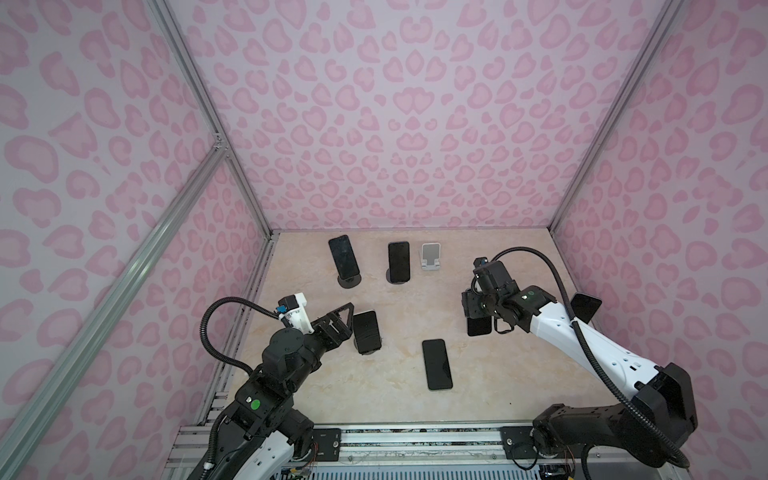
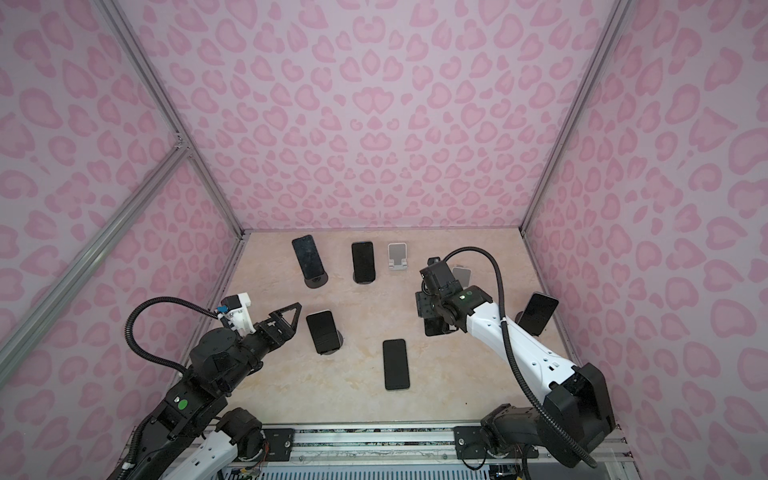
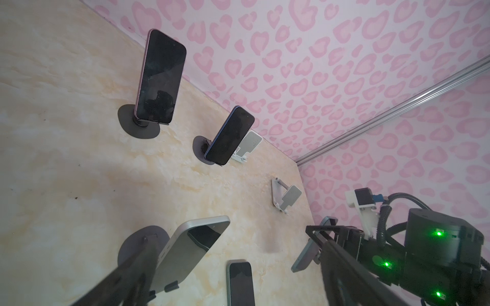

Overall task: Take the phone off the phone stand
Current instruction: 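Carry the held phone toward the robot beside the flat phone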

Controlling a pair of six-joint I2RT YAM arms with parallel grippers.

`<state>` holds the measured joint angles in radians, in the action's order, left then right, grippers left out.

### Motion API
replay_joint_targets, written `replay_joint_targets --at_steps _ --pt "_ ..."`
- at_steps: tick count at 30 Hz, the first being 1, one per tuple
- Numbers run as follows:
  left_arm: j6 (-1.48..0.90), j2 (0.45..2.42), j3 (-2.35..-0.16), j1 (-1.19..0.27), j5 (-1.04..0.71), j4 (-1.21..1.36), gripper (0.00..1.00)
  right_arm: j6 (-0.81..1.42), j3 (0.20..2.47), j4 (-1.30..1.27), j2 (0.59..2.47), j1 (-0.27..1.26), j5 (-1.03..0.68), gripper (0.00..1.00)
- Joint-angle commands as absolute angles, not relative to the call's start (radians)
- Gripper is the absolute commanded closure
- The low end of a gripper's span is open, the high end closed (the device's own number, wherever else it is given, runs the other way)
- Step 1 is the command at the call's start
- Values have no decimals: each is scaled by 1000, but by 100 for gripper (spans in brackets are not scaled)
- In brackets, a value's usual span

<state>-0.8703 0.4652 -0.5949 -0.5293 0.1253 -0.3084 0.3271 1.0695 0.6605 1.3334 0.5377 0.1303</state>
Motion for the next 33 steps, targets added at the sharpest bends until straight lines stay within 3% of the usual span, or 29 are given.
replay_joint_targets --at_steps 1,11,33 --pt "-868 480 -592 -528 132 -324 2 357 1059 727 1338 554 85 32" --pt "-870 509 -595 -529 108 -336 1 428 972 675 1416 630 -48 33" --pt "-868 515 -586 -529 103 -336 2 613 792 528 1519 660 9 31"
